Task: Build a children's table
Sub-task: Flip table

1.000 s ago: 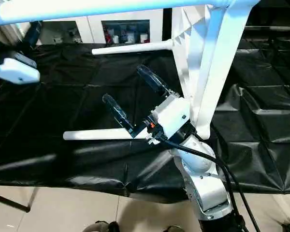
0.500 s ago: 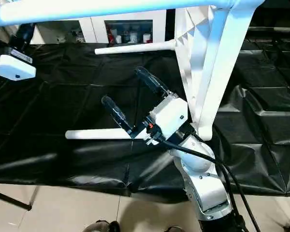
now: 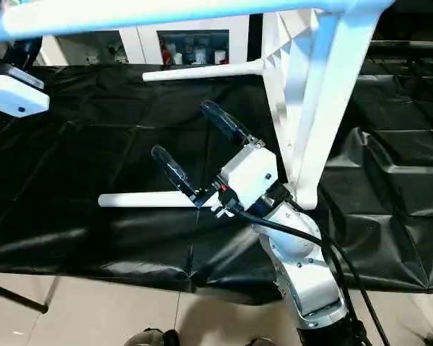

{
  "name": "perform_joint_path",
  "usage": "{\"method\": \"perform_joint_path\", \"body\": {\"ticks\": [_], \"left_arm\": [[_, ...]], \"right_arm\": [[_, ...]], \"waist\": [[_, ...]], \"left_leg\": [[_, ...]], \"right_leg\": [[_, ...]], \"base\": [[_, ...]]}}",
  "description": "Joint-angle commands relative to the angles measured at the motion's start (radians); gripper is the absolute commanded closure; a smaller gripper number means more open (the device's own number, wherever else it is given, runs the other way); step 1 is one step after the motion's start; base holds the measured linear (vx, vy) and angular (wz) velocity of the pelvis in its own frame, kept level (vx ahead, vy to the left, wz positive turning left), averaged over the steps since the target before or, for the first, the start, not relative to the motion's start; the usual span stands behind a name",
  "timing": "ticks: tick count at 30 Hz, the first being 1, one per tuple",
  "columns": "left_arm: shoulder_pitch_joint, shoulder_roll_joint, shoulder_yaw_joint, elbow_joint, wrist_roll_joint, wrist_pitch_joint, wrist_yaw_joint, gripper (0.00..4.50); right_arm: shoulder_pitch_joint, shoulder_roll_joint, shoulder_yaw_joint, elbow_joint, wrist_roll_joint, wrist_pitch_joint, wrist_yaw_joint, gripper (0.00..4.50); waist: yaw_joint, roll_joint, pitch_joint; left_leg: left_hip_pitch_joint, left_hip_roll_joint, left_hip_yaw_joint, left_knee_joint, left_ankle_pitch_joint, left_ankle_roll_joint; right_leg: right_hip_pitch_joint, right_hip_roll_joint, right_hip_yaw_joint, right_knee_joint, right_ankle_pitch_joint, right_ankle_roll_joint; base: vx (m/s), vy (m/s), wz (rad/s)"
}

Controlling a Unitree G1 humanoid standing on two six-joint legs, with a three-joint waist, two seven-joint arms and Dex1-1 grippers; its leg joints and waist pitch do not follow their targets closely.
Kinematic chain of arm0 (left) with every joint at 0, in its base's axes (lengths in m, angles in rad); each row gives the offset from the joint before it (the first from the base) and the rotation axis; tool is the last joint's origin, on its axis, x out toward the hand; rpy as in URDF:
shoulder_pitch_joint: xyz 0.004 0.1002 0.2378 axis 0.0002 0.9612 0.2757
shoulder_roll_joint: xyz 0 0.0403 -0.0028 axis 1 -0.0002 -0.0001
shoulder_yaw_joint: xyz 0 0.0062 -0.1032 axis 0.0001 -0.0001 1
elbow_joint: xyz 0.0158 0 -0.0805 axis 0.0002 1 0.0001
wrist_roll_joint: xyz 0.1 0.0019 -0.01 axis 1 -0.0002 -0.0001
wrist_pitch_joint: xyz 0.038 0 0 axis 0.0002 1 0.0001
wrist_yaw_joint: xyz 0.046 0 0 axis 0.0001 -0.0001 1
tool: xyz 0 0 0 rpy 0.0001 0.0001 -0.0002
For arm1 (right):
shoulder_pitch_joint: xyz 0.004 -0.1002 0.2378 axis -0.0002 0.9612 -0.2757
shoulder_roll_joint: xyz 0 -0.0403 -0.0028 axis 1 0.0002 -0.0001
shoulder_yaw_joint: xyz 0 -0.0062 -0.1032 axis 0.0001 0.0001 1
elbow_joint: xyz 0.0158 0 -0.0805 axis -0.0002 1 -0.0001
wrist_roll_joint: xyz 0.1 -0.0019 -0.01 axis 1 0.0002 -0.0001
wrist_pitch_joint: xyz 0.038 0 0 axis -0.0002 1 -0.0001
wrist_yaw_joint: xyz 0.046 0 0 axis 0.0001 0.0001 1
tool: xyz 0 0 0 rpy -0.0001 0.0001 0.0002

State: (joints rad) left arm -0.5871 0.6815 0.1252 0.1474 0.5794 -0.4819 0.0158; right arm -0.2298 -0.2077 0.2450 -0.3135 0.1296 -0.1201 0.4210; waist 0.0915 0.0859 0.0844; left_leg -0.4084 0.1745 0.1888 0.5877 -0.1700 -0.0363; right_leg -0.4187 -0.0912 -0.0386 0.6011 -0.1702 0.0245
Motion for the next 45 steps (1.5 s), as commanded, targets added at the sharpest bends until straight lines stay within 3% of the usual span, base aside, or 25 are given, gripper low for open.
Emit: {"method": "perform_joint_path", "body": {"ticks": [1,15,20,22,24,28,31,35,37,42,43,45], "left_arm": [[0.015,-0.021,0.003,-0.014,-0.069,0.024,-0.015,2.75],[0.0,-0.127,0.108,-0.067,-0.277,0.289,-0.075,2.78],[-0.01,-0.151,0.146,-0.094,-0.324,0.373,-0.088,2.78],[-0.01,-0.159,0.153,-0.105,-0.332,0.399,-0.093,2.78],[-0.01,-0.166,0.16,-0.114,-0.336,0.422,-0.099,2.78],[-0.011,-0.178,0.167,-0.132,-0.348,0.471,-0.116,2.78],[-0.013,-0.183,0.169,-0.142,-0.352,0.502,-0.127,2.78],[0.001,-0.152,0.128,-0.141,-0.331,0.453,-0.174,2.78],[0.013,-0.131,0.081,-0.141,-0.334,0.411,-0.245,2.78],[0.031,-0.102,0.032,-0.144,-0.279,0.394,-0.28,2.78],[0.034,-0.094,0.022,-0.142,-0.269,0.385,-0.287,2.43],[0.04,-0.079,-0.002,-0.141,-0.257,0.353,-0.307,2.43]], "right_arm": [[0.005,0.001,0.005,-0.011,-0.006,0.008,0.002,0.0],[0.017,-0.018,-0.009,0.0,-0.014,0.009,0.016,0.0],[0.01,-0.037,-0.022,0.01,-0.011,0.009,0.03,0.0],[0.008,-0.045,-0.028,0.011,-0.008,0.012,0.035,0.0],[0.007,-0.052,-0.031,0.012,-0.007,0.015,0.04,0.0],[0.002,-0.067,-0.038,0.018,-0.004,0.018,0.05,0.0],[-0.006,-0.085,-0.04,0.022,-0.002,0.027,0.067,0.0],[-0.014,-0.105,-0.046,0.032,0.005,0.039,0.09,0.0],[-0.018,-0.109,-0.052,0.047,0.006,0.039,0.094,0.0],[-0.017,-0.109,-0.046,0.067,0.001,0.039,0.091,0.0],[-0.016,-0.109,-0.045,0.069,-0.001,0.039,0.092,0.0],[-0.014,-0.108,-0.043,0.072,-0.001,0.039,0.093,0.0]], "waist": [[-0.001,0.006,-0.064],[0.003,0.002,-0.069],[0.004,0.003,-0.077],[0.008,0.004,-0.085],[0.009,0.002,-0.086],[0.007,0.003,-0.078],[0.006,0.002,-0.076],[0.007,0.002,-0.074],[0.005,-0.003,-0.074],[0.003,-0.002,-0.074],[0.003,-0.001,-0.073],[0.004,-0.001,-0.072]], "left_leg": [[0.028,0.042,-0.034,-0.082,-0.369,-0.029],[0.022,0.04,-0.03,-0.077,-0.293,0.009],[0.02,0.039,-0.029,-0.068,-0.225,0.034],[0.018,0.038,-0.028,-0.058,-0.16,0.06],[0.008,0.036,-0.028,-0.052,-0.112,0.086],[0.008,0.038,-0.028,-0.055,-0.212,0.077],[0.009,0.038,-0.029,-0.057,-0.234,0.067],[0.008,0.038,-0.031,-0.057,-0.232,0.067],[0.006,0.038,-0.031,-0.058,-0.226,0.067],[0.008,0.038,-0.03,-0.057,-0.22,0.072],[0.007,0.037,-0.029,-0.057,-0.22,0.073],[0.008,0.038,-0.03,-0.059,-0.226,0.071]], "right_leg": [[0.024,-0.041,0.03,-0.062,-0.225,-0.155],[0.028,-0.043,0.03,-0.064,-0.247,-0.16],[0.033,-0.042,0.027,-0.056,-0.162,-0.18],[0.035,-0.041,0.025,-0.047,-0.08,-0.198],[0.036,-0.037,0.021,-0.039,-0.018,-0.207],[0.027,-0.039,0.023,-0.049,-0.125,-0.202],[0.027,-0.041,0.025,-0.053,-0.17,-0.19],[0.027,-0.042,0.025,-0.055,-0.184,-0.181],[0.027,-0.042,0.024,-0.054,-0.182,-0.181],[0.026,-0.042,0.025,-0.052,-0.164,-0.189],[0.026,-0.041,0.025,-0.052,-0.166,-0.189],[0.027,-0.043,0.025,-0.054,-0.182,-0.187]], "base": [[0.0,0.0,0.0],[0.0,0.0,0.0],[0.0,0.0,0.0],[0.0,0.0,0.0],[0.0,0.0,0.0],[0.0,0.0,0.0],[0.0,0.0,0.0],[0.0,0.0,0.0],[0.0,0.0,0.0],[0.0,0.0,0.0],[0.0,0.0,0.0],[0.0,0.0,0.0]]}}
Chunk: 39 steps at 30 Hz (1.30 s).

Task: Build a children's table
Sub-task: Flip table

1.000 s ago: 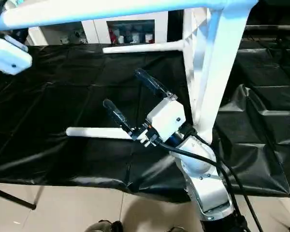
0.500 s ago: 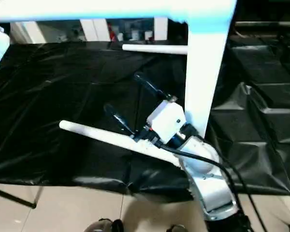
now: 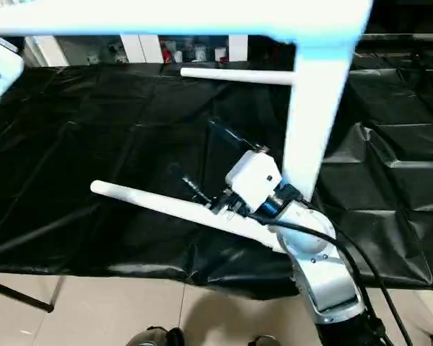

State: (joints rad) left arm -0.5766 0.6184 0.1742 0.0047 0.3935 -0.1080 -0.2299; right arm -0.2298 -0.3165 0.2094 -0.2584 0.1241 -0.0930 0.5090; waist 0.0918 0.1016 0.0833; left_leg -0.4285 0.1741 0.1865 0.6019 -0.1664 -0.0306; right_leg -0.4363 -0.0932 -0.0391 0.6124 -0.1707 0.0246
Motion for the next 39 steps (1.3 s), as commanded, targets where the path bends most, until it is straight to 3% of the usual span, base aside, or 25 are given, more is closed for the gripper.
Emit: {"method": "perform_joint_path", "body": {"ticks": [1,2,4,7,16,25,28,30,33,35,39], "left_arm": [[0.032,-0.014,-0.057,-0.002,-0.068,-0.037,-0.068,2.43],[0.032,-0.011,-0.063,-0.005,-0.064,-0.051,-0.071,1.98],[0.032,0.003,-0.08,-0.017,-0.047,-0.081,-0.082,1.91],[0.029,0.02,-0.112,-0.038,-0.049,-0.133,-0.1,1.55],[-0.031,0.02,-0.172,-0.03,0.015,-0.164,-0.092,1.17],[-0.076,0.009,-0.218,-0.03,0.052,-0.18,-0.078,1.17],[-0.068,-0.011,-0.205,-0.048,0.015,-0.144,-0.087,1.17],[-0.068,-0.023,-0.192,-0.055,-0.006,-0.137,-0.078,0.82],[-0.077,-0.02,-0.189,-0.059,0.009,-0.152,-0.058,0.78],[-0.097,-0.018,-0.185,-0.066,0.056,-0.185,-0.007,0.5],[-0.113,-0.023,-0.201,-0.075,0.056,-0.183,-0.02,0.5]], "right_arm": [[-0.014,0.001,-0.007,0.017,0.003,0.013,0.005,0.0],[-0.014,0.002,-0.008,0.016,0.003,0.014,0.005,0.0],[-0.013,0.003,-0.008,0.016,0.002,0.014,0.004,0.0],[-0.011,0.007,-0.008,0.015,0.0,0.015,0.003,0.0],[-0.004,0.024,0.013,0.005,-0.008,0.025,0.0,0.0],[0.01,0.034,0.033,-0.005,-0.034,0.037,-0.006,0.0],[0.012,0.038,0.032,-0.004,-0.044,0.044,-0.013,0.0],[0.012,0.04,0.035,-0.002,-0.049,0.045,-0.015,0.0],[0.011,0.042,0.038,0.001,-0.054,0.047,-0.019,0.0],[0.008,0.045,0.045,0.003,-0.059,0.048,-0.023,0.0],[0.004,0.05,0.048,0.007,-0.066,0.049,-0.023,0.0]], "waist": [[0.004,-0.013,-0.068],[0.003,-0.013,-0.067],[0.007,-0.009,-0.068],[0.012,-0.012,-0.067],[0.016,-0.012,-0.064],[0.016,-0.008,-0.065],[0.016,-0.011,-0.065],[0.015,-0.013,-0.065],[0.015,-0.014,-0.065],[0.013,-0.019,-0.065],[0.014,-0.018,-0.066]], "left_leg": [[0.029,0.039,-0.028,-0.076,-0.25,0.058],[0.031,0.04,-0.029,-0.077,-0.262,0.053],[0.036,0.042,-0.029,-0.079,-0.289,0.037],[0.035,0.042,-0.029,-0.081,-0.307,0.027],[0.035,0.041,-0.033,-0.088,-0.364,-0.013],[0.035,0.041,-0.035,-0.088,-0.37,-0.024],[0.033,0.041,-0.033,-0.087,-0.349,-0.017],[0.032,0.04,-0.032,-0.085,-0.338,-0.011],[0.03,0.04,-0.033,-0.084,-0.325,-0.002],[0.029,0.04,-0.032,-0.084,-0.318,0.003],[0.03,0.041,-0.032,-0.083,-0.298,0.006]], "right_leg": [[0.042,-0.041,0.025,-0.067,-0.206,-0.188],[0.041,-0.039,0.025,-0.068,-0.214,-0.186],[0.038,-0.039,0.027,-0.068,-0.221,-0.182],[0.039,-0.04,0.028,-0.071,-0.233,-0.167],[0.035,-0.041,0.03,-0.075,-0.304,-0.131],[0.034,-0.04,0.03,-0.075,-0.29,-0.133],[0.035,-0.04,0.03,-0.072,-0.264,-0.144],[0.036,-0.04,0.03,-0.071,-0.254,-0.15],[0.038,-0.04,0.029,-0.071,-0.254,-0.148],[0.038,-0.038,0.029,-0.072,-0.25,-0.145],[0.038,-0.039,0.029,-0.069,-0.226,-0.151]], "base": [[0.0,0.0,0.0],[0.0,0.0,0.0],[0.0,0.0,0.0],[0.0,0.0,0.0],[0.0,0.0,0.0],[0.0,0.0,0.0],[0.0,0.0,0.0],[0.0,0.0,0.0],[0.0,0.0,0.0],[0.0,0.0,0.0],[0.0,0.0,0.0]]}}
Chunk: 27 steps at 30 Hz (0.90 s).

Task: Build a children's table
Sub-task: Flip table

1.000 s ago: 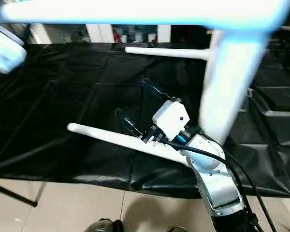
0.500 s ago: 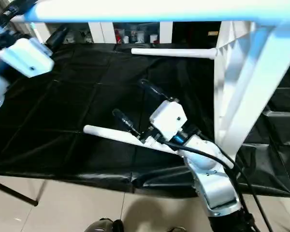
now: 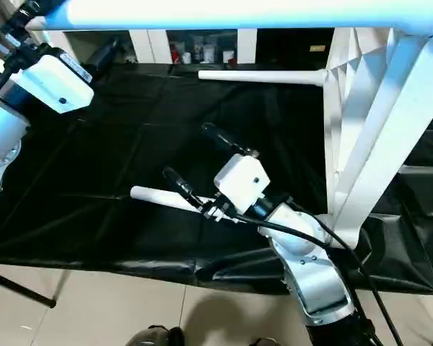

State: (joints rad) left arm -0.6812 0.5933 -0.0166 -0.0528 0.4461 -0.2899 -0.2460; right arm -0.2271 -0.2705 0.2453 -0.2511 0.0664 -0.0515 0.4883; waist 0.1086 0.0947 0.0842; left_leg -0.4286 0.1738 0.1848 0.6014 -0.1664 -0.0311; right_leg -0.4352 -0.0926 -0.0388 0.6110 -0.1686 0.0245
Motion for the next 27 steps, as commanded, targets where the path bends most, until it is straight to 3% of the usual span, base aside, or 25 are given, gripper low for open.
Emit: {"method": "perform_joint_path", "body": {"ticks": [1,10,14,18,27], "left_arm": [[-0.011,-0.006,-0.019,-0.019,-0.009,0.007,-0.017,0.5],[-0.032,-0.037,-0.053,-0.026,0.002,-0.007,-0.011,0.5],[-0.037,-0.048,-0.051,-0.023,-0.007,0.004,-0.005,0.5],[-0.04,-0.052,-0.045,-0.013,-0.02,0.001,-0.005,0.97],[-0.038,-0.062,-0.045,-0.024,-0.071,0.008,-0.039,1.63]], "right_arm": [[-0.001,0.007,0.012,0.002,-0.011,0.008,-0.001,0.0],[-0.003,0.012,0.015,0.001,-0.014,0.01,-0.001,0.0],[0.012,0.035,-0.003,-0.038,0.053,-0.008,0.012,0.0],[0.021,0.043,-0.014,-0.07,0.102,0.007,0.024,0.0],[0.032,0.044,-0.011,-0.066,0.09,0.0,0.015,0.0]], "waist": [[-0.004,-0.014,-0.067],[-0.004,-0.013,-0.067],[-0.005,-0.008,-0.066],[-0.008,-0.007,-0.067],[-0.007,-0.006,-0.069]], "left_leg": [[0.029,0.041,-0.03,-0.083,-0.29,0.008],[0.029,0.041,-0.028,-0.08,-0.274,0.022],[0.03,0.042,-0.029,-0.082,-0.297,0.014],[0.029,0.042,-0.031,-0.083,-0.31,0.008],[0.031,0.041,-0.03,-0.083,-0.32,-0.001]], "right_leg": [[0.038,-0.041,0.029,-0.066,-0.218,-0.155],[0.04,-0.04,0.028,-0.065,-0.196,-0.168],[0.039,-0.041,0.028,-0.067,-0.222,-0.163],[0.039,-0.04,0.027,-0.067,-0.22,-0.157],[0.038,-0.04,0.027,-0.067,-0.219,-0.165]], "base": [[0.0,0.0,0.0],[0.0,0.0,0.0],[0.0,0.0,0.0],[0.0,0.0,0.0],[0.0,0.0,0.0]]}}
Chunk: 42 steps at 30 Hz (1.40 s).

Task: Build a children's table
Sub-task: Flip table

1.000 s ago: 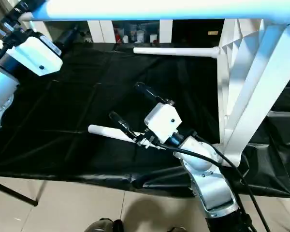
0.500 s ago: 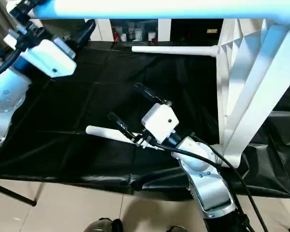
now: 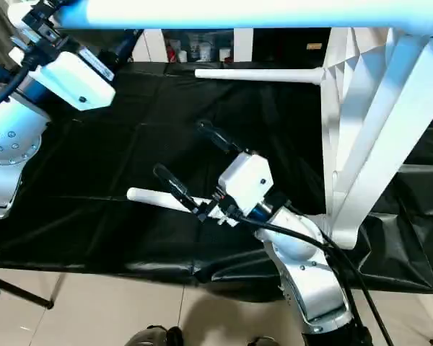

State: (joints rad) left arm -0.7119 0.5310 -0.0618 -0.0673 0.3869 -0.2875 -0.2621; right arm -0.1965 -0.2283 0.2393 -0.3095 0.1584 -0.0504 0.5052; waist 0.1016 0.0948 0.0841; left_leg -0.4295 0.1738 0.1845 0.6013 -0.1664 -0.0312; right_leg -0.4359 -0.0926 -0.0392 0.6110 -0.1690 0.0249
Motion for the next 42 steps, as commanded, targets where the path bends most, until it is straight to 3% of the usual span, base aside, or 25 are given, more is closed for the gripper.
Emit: {"method": "perform_joint_path", "body": {"ticks": [1,3,8,19,25,27,31,37,42], "left_arm": [[-0.006,-0.001,0.001,-0.012,-0.017,0.008,-0.025,1.71],[-0.003,-0.004,0.0,-0.023,-0.022,0.016,-0.029,2.05],[-0.004,-0.002,-0.001,-0.041,-0.038,0.049,-0.054,2.33],[-0.003,0.003,0.02,-0.048,-0.045,0.11,-0.073,2.52],[-0.011,-0.023,0.052,-0.078,-0.127,0.259,-0.129,2.54],[-0.013,-0.047,0.087,-0.092,-0.195,0.394,-0.157,2.54],[-0.02,-0.085,0.137,-0.106,-0.249,0.518,-0.153,2.53],[-0.023,-0.15,0.204,-0.137,-0.289,0.65,-0.111,2.53],[-0.024,-0.176,0.236,-0.151,-0.303,0.674,-0.088,2.53]], "right_arm": [[0.001,0.001,-0.004,-0.007,-0.003,-0.001,-0.002,0.0],[0.002,-0.001,-0.002,-0.007,-0.007,-0.001,-0.002,0.0],[0.003,-0.001,0.0,-0.004,-0.016,-0.004,-0.001,0.0],[-0.001,-0.004,0.008,0.004,-0.031,-0.008,-0.001,0.0],[-0.001,-0.007,0.011,0.004,-0.034,-0.006,0.005,0.0],[-0.002,-0.011,0.01,0.004,-0.034,-0.005,0.009,0.0],[-0.004,-0.013,0.007,0.007,-0.033,-0.005,0.014,0.0],[-0.009,-0.018,0.004,0.014,-0.033,-0.007,0.02,0.0],[-0.012,-0.021,-0.001,0.017,-0.033,-0.008,0.022,0.0]], "waist": [[0.0,-0.006,-0.069],[0.001,-0.006,-0.07],[0.004,-0.007,-0.072],[0.008,-0.006,-0.072],[0.008,-0.01,-0.068],[0.008,-0.013,-0.067],[0.008,-0.014,-0.066],[0.009,-0.014,-0.068],[0.01,-0.015,-0.07]], "left_leg": [[0.031,0.041,-0.03,-0.083,-0.317,-0.001],[0.031,0.041,-0.03,-0.082,-0.313,-0.001],[0.031,0.042,-0.03,-0.081,-0.297,0.004],[0.03,0.041,-0.028,-0.079,-0.283,0.01],[0.031,0.04,-0.028,-0.081,-0.306,0.005],[0.032,0.04,-0.027,-0.082,-0.301,0.004],[0.029,0.038,-0.027,-0.08,-0.281,0.018],[0.028,0.037,-0.027,-0.077,-0.251,0.038],[0.026,0.036,-0.026,-0.075,-0.233,0.049]], "right_leg": [[0.04,-0.04,0.028,-0.067,-0.213,-0.166],[0.04,-0.041,0.028,-0.066,-0.207,-0.168],[0.042,-0.042,0.028,-0.065,-0.203,-0.168],[0.042,-0.041,0.028,-0.064,-0.198,-0.172],[0.04,-0.043,0.03,-0.071,-0.268,-0.162],[0.039,-0.043,0.031,-0.07,-0.284,-0.162],[0.039,-0.044,0.031,-0.074,-0.308,-0.153],[0.04,-0.043,0.029,-0.076,-0.311,-0.157],[0.041,-0.041,0.027,-0.076,-0.287,-0.162]], "base": [[0.0,0.0,0.0],[0.0,0.0,0.0],[0.0,0.0,0.0],[0.0,0.0,0.0],[0.0,0.0,0.0],[0.0,0.0,0.0],[0.0,0.0,0.0],[0.0,0.0,0.0],[0.0,0.0,0.0]]}}
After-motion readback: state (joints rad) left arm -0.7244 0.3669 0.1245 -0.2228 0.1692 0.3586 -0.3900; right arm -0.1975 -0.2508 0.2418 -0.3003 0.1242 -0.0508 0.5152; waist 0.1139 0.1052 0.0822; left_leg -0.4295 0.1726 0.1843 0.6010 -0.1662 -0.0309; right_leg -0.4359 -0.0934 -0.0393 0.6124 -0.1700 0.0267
